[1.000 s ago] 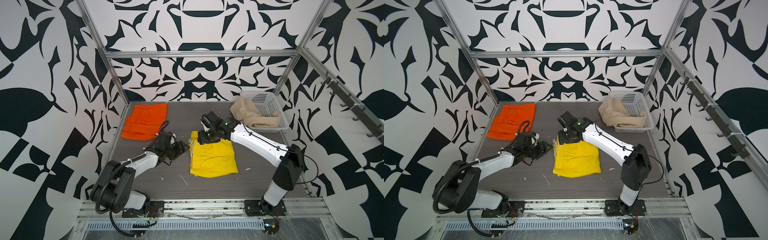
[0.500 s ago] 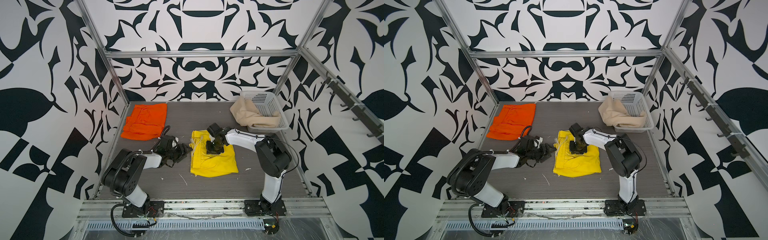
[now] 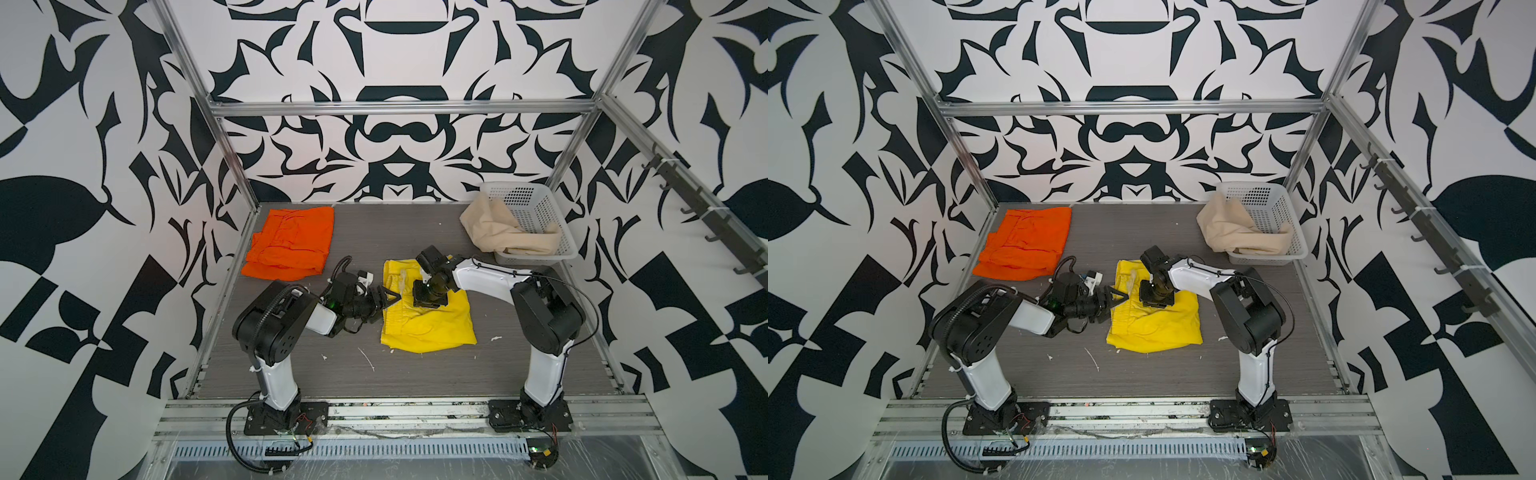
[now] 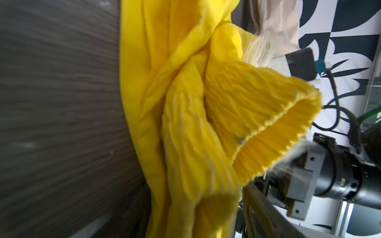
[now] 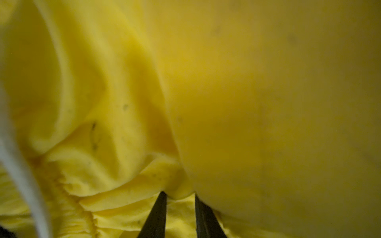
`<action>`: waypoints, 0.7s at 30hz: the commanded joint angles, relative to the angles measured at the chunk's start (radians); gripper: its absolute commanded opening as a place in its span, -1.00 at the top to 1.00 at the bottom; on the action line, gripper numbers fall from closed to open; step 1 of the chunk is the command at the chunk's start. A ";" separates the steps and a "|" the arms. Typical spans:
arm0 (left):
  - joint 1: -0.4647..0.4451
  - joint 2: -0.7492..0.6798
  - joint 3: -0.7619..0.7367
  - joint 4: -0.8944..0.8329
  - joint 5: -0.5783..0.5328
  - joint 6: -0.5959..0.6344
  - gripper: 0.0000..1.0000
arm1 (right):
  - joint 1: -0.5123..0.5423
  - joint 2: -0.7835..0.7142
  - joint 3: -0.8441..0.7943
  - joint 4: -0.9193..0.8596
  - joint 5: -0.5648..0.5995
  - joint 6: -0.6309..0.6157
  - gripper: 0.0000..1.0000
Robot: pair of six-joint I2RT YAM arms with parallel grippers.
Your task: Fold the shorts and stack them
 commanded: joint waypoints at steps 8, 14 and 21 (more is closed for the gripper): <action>-0.055 0.047 0.024 -0.096 -0.069 -0.042 0.18 | 0.000 -0.003 -0.044 0.059 -0.005 0.026 0.48; -0.054 -0.046 0.096 -0.270 -0.089 0.058 0.84 | -0.011 -0.105 -0.052 0.075 -0.009 0.024 0.35; -0.044 -0.191 0.374 -0.931 -0.157 0.457 1.00 | -0.107 -0.303 -0.087 0.022 -0.019 0.004 -0.22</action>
